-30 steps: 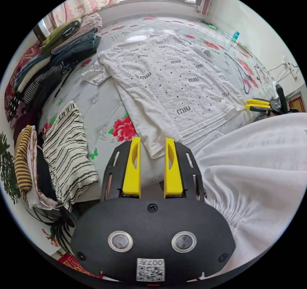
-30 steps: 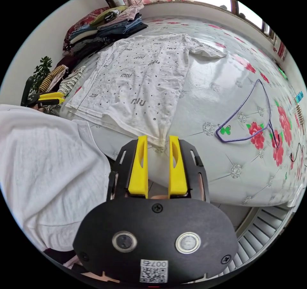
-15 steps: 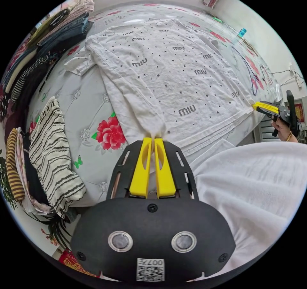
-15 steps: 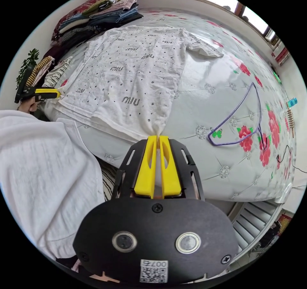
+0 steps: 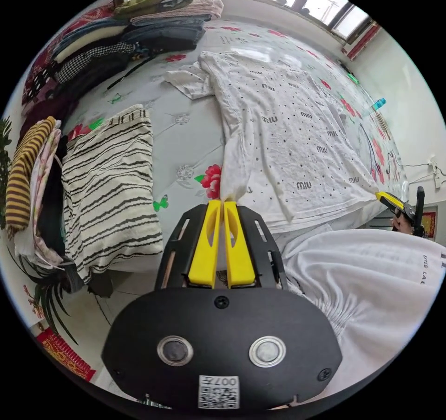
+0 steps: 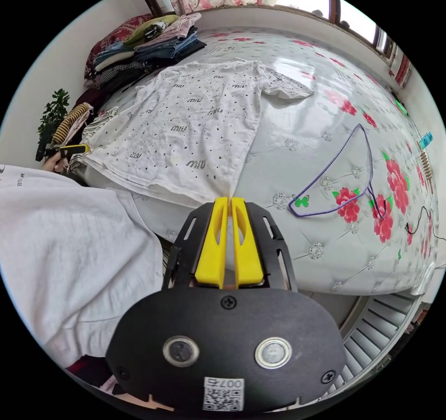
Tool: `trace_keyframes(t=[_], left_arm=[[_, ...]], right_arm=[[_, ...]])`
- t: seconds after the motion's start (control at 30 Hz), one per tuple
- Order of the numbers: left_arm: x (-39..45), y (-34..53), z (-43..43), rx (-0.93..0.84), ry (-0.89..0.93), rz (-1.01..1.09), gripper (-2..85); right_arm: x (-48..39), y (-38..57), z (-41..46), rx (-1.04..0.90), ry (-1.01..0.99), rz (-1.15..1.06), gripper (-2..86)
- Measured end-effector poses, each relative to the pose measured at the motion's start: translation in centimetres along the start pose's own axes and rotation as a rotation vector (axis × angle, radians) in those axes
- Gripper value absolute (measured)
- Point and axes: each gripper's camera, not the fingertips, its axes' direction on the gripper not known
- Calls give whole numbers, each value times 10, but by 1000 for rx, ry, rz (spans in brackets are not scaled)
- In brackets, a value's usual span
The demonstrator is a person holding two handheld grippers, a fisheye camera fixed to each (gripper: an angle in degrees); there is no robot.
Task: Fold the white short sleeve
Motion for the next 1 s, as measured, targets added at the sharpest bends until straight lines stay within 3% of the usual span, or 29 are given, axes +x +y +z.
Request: trace_keyframes(t=[0.13,0.27,0.37,0.43,0.53,0.6,0.7,0.8,1.0], left_arm=[[-54,17,-15,41,171,-196,-10],[-58,0,-4,2,173,-189,-10],[-56,-52,-8,5,170,-139,-10],[-65,-111,-50,110,232,-162,-10],[-67,-168,-158,376,389,-140,-10],[-57,-179,-231,539,430,-57,-10],[-33,-163,-323,709,384,110,-10],[-24,-127,-356,775,334,208,-10],[-36,-46,-298,658,339,268,-10]], right_arm=[[8,-3,-3,6,-27,-19,-3],[26,-23,10,-12,-51,11,-3],[58,-72,17,-12,-102,76,-3],[79,-118,1,10,-92,103,-3],[108,-192,-104,258,-75,130,-3],[107,-211,-226,568,-60,112,-3],[77,-189,-333,823,32,6,-3],[52,-144,-370,902,105,-96,-2],[51,-34,-306,800,37,-123,-3]])
